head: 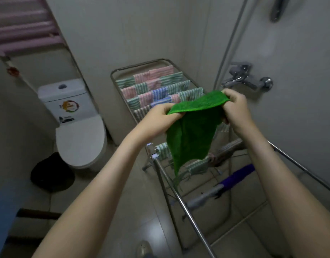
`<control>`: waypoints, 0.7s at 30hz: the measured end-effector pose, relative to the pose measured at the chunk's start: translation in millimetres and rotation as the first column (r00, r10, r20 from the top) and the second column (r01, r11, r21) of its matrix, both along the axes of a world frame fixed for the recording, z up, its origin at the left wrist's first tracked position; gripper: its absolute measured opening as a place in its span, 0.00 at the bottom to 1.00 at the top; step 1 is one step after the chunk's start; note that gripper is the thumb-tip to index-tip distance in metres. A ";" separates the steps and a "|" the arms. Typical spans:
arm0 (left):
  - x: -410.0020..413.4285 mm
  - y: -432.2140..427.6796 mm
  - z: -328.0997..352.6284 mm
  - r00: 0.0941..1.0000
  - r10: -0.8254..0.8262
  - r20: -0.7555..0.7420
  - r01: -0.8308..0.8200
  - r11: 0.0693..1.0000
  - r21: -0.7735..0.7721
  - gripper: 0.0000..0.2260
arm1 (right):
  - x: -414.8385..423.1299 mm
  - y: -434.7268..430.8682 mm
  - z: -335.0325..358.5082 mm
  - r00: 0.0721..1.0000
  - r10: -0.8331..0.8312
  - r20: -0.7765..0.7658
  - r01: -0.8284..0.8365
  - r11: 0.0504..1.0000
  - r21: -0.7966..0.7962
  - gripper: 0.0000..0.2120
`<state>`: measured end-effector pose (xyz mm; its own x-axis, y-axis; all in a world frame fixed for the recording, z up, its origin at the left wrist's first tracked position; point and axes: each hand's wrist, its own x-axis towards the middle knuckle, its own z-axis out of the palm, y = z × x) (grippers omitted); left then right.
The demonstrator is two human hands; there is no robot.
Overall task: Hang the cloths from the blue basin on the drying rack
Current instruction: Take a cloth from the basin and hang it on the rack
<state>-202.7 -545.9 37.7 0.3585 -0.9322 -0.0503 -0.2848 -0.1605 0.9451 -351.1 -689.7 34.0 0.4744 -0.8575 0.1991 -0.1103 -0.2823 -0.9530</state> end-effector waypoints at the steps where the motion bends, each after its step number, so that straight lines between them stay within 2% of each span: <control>1: -9.2 -6.2 -1.2 1.000 -0.025 -0.011 0.025 1.000 0.010 0.05 | -12.0 -7.2 -3.6 0.999 -0.032 -0.016 0.032 0.999 -0.003 0.13; 3: -29.7 -23.2 -3.4 0.996 -0.087 -0.012 0.087 0.996 0.005 0.09 | -38.6 -19.0 -8.6 0.993 -0.100 -0.063 0.100 0.995 0.000 0.12; 6: -54.2 -43.4 -6.0 0.984 -0.177 0.008 0.177 0.984 0.025 0.06 | -72.7 -28.0 -14.9 0.980 -0.177 -0.092 0.181 0.983 0.035 0.14; 8: -68.0 -56.5 -9.2 0.972 -0.231 0.036 0.229 0.972 0.053 0.08 | -93.7 -28.5 -15.6 0.970 -0.231 -0.075 0.237 0.969 0.075 0.15; 12: -97.1 -76.5 -14.1 0.937 -0.349 0.033 0.347 0.937 0.042 0.06 | -131.0 -32.2 -21.4 0.940 -0.337 -0.048 0.340 0.936 0.092 0.15; 16: -131.7 -88.5 -12.8 0.881 -0.469 -0.068 0.472 0.880 0.058 0.05 | -171.1 -36.0 -29.5 0.885 -0.453 -0.104 0.460 0.887 0.047 0.14; 21: -149.5 -91.9 -23.1 0.822 -0.544 -0.172 0.560 0.826 0.064 0.08 | -193.0 -28.9 -44.4 0.846 -0.497 -0.191 0.509 0.860 0.016 0.07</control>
<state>-352.3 -637.8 14.7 -0.2329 -0.9574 -0.1704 -0.2224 -0.1181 0.9678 -544.1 -718.6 -10.4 -0.0042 -0.9958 0.0909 -0.3857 -0.0823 -0.9190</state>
